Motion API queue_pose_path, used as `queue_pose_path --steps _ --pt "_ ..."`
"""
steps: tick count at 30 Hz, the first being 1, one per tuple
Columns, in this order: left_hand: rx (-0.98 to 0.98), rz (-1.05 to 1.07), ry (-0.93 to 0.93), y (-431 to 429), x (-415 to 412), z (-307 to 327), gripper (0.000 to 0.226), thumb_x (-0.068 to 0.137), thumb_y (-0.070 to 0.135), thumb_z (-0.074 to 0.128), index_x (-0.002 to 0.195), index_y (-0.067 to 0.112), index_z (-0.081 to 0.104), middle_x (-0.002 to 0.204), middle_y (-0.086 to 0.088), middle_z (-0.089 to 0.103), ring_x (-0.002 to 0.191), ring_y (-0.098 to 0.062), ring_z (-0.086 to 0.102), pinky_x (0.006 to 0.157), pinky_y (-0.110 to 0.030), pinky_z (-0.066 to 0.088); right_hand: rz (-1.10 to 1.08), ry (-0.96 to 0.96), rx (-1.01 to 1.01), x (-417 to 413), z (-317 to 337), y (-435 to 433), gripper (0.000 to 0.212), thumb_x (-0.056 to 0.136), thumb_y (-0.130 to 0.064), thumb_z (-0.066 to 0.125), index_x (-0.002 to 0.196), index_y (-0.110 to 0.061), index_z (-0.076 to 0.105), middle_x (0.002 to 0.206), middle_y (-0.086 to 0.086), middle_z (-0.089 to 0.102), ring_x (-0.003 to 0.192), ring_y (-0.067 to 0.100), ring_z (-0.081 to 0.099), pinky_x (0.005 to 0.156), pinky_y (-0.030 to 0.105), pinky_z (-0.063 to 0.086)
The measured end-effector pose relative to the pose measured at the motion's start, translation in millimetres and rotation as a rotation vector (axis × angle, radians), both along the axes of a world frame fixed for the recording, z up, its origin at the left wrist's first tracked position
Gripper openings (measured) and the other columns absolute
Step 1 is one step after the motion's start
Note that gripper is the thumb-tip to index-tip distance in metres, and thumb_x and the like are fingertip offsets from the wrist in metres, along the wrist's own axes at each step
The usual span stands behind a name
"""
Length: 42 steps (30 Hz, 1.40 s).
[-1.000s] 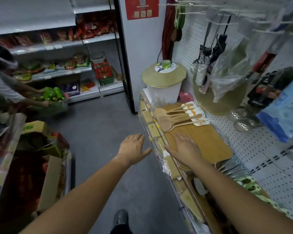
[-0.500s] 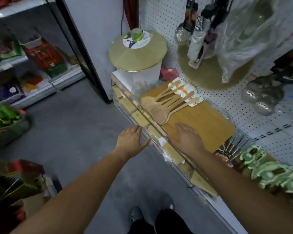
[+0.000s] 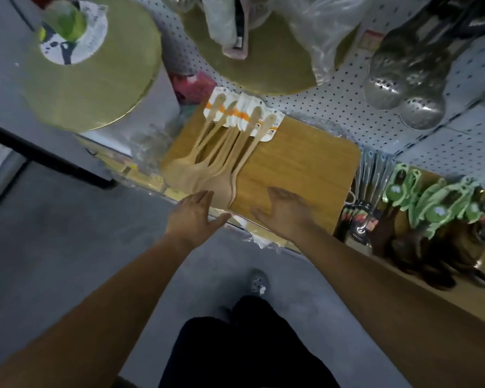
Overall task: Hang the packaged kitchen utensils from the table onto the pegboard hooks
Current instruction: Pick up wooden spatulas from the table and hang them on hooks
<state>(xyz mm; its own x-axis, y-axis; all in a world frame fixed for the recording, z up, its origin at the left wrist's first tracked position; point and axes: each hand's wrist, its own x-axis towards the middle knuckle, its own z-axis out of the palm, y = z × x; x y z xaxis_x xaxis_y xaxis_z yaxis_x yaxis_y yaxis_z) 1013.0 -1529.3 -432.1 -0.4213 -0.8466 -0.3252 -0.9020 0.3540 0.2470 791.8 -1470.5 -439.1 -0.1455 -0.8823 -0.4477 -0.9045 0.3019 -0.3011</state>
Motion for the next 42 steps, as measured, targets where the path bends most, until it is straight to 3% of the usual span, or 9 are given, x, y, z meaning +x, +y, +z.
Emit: queue_pose_path --steps 9,17,21,26,30,34,38,40,42 --pt "0.048 -0.091 0.029 -94 -4 -58 0.114 0.062 0.095 0.028 0.136 0.012 0.053 0.136 -0.01 0.058 0.125 -0.029 0.054 0.105 -0.043 0.044 -0.15 -0.002 0.047 8 -33 -50 0.075 0.093 -0.062 0.051 0.149 -0.013 0.038 0.151 0.008 0.046 0.137 0.026 0.043 0.112 0.035 0.032" --pt "0.086 -0.099 0.091 -160 -6 -88 0.061 0.089 0.064 0.048 0.123 0.014 0.06 0.119 -0.009 0.063 0.114 -0.032 0.058 0.093 -0.04 0.047 -0.434 -0.21 0.071 31 -83 -124 0.061 0.091 -0.048 0.064 0.138 -0.013 0.052 0.134 0.011 0.06 0.125 0.03 0.055 0.098 0.042 0.05" --pt "0.094 -0.124 0.179 -179 -2 -114 0.039 0.087 0.058 0.05 0.095 0.021 0.059 0.097 -0.005 0.063 0.093 -0.026 0.06 0.076 -0.035 0.051 -0.652 -0.369 0.015 44 -111 -160 0.051 0.09 -0.042 0.069 0.129 -0.009 0.063 0.127 0.01 0.066 0.121 0.027 0.059 0.09 0.029 0.048" --pt "0.061 -0.096 0.291 -188 -9 -131 0.022 0.088 0.04 0.055 0.084 0.018 0.057 0.085 -0.003 0.059 0.079 -0.023 0.057 0.066 -0.033 0.048 -0.874 -0.498 -0.016 51 -144 -197 0.042 0.085 -0.042 0.075 0.11 -0.009 0.07 0.112 0.006 0.069 0.113 0.024 0.064 0.076 0.023 0.043" --pt "0.086 -0.112 0.337 -193 -14 -143 0.017 0.088 0.035 0.057 0.078 0.025 0.048 0.08 0.003 0.054 0.073 -0.02 0.055 0.061 -0.027 0.04 -1.062 -0.582 -0.067 46 -155 -211 0.042 0.078 -0.028 0.085 0.112 -0.008 0.07 0.116 0.008 0.071 0.104 0.026 0.069 0.087 0.037 0.058" --pt "0.096 -0.099 0.392 -195 -20 -140 0.017 0.087 0.03 0.055 0.073 0.025 0.048 0.073 0.005 0.052 0.066 -0.016 0.052 0.057 -0.026 0.038 -1.234 -0.89 -0.006 38 -142 -194 0.035 0.074 -0.011 0.088 0.102 -0.009 0.067 0.104 0.016 0.074 0.092 0.029 0.074 0.08 0.047 0.062" --pt "0.112 -0.007 0.453 -198 -45 -131 0.018 0.085 0.016 0.054 0.071 0.026 0.049 0.067 0.008 0.052 0.068 -0.017 0.055 0.062 -0.027 0.046 -1.146 -1.099 0.127 28 -121 -153 0.048 0.079 -0.005 0.082 0.122 0.002 0.06 0.101 0.019 0.075 0.086 0.03 0.075 0.076 0.043 0.063" --pt "0.161 0.05 0.436 -201 -59 -131 0.004 0.087 0.02 0.061 0.085 0.022 0.063 0.084 0.001 0.065 0.084 -0.023 0.065 0.075 -0.031 0.053 -1.127 -1.131 0.136 21 -116 -137 0.05 0.081 -0.005 0.08 0.125 0.002 0.058 0.103 0.019 0.075 0.088 0.031 0.076 0.078 0.044 0.063" --pt "0.182 0.078 0.388 -202 -74 -135 0.019 0.087 0.028 0.068 0.099 0.014 0.068 0.097 -0.007 0.069 0.094 -0.025 0.066 0.08 -0.034 0.054 -1.135 -1.128 0.119 15 -112 -124 0.049 0.082 -0.006 0.079 0.125 0.0 0.058 0.102 0.016 0.076 0.091 0.031 0.076 0.081 0.044 0.062"
